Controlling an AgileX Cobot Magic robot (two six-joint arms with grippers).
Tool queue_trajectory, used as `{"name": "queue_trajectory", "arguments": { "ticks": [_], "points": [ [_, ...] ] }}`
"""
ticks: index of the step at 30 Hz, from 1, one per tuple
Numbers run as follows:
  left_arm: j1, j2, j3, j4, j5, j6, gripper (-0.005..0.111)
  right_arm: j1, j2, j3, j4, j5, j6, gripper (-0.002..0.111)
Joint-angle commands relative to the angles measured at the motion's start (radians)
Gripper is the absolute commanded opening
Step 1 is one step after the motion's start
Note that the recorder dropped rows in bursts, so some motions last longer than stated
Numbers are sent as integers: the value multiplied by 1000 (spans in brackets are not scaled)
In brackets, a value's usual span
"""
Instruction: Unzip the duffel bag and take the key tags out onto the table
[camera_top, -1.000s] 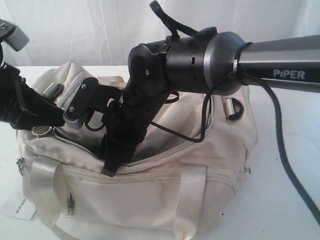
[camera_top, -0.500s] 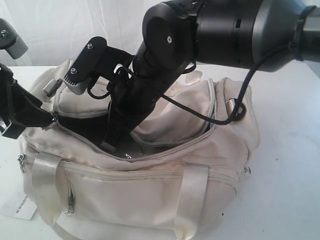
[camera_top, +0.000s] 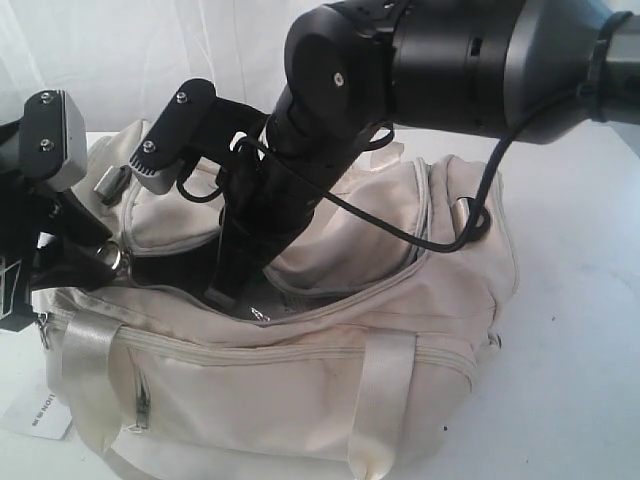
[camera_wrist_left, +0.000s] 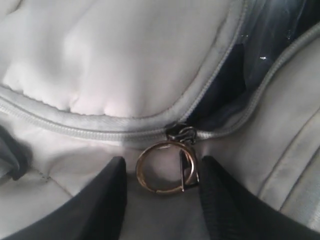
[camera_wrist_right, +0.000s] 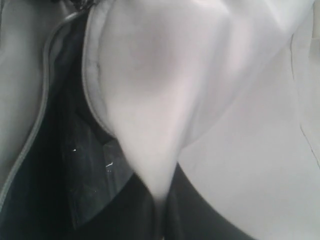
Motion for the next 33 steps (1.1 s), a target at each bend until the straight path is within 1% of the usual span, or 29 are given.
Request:
{"name": "queue_trajectory", "arguments": {
  "ticks": [1,4,11,12,16,18,20,22,24,26,31,33],
  "points": [
    [1,2,21,-52,11,29,51,0,-10,3,-11,10,8,0],
    [1,2,21,-56,13,29,44,0,-10,3,-11,14,8,0],
    [1,-17,19,-56,41,22,3,0,-10,3,-9,42,8,0],
    [1,-28,19,-56,41,22,0,0,-10,3,-9,44,8,0],
    [1,-94,19,-56,34,18,0,0,-10,3,-9,55,9,0],
    [1,-117,19,-56,8,14,0,0,-10,3,-9,69,11,0],
    [1,-118,19,-56,-63,-36,0,0,-10,3,-9,83,11,0],
    [1,-118,19,-56,-141,-40,0,0,-10,3,-2,96,11,0],
    [1,-116,19,-56,-234,-62,0,0,-10,3,50,105,11,0],
    [1,-116,19,-71,-280,-62,0,0,-10,3,85,107,5,0],
    [1,-106,19,-91,-333,-62,0,0,-10,3,100,127,5,0],
    [1,-101,19,-99,-306,-62,0,0,-10,3,100,141,5,0]
  ]
}}
